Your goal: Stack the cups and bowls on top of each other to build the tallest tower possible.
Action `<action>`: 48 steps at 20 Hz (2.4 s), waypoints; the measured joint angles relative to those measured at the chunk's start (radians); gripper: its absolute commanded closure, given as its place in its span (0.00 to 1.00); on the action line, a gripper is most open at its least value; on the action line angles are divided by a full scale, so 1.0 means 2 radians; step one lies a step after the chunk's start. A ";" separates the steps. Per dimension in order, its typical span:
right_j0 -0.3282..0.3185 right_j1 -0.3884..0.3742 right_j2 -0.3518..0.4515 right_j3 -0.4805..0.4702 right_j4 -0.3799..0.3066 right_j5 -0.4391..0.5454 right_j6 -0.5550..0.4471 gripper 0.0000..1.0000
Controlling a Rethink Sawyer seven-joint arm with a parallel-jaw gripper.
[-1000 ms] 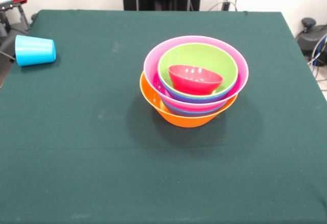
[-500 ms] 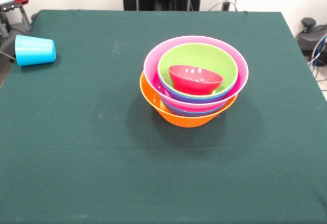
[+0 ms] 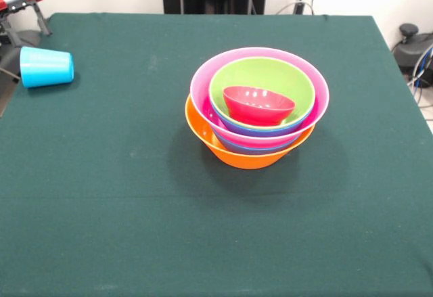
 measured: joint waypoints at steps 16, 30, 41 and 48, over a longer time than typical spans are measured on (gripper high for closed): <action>-0.006 0.033 0.000 0.000 0.030 0.037 -0.054 0.00; -0.006 0.033 0.000 0.002 0.030 0.039 -0.066 0.00; -0.007 0.033 -0.003 0.006 0.030 0.039 -0.066 1.00; -0.007 0.033 -0.006 0.010 0.030 0.039 -0.066 1.00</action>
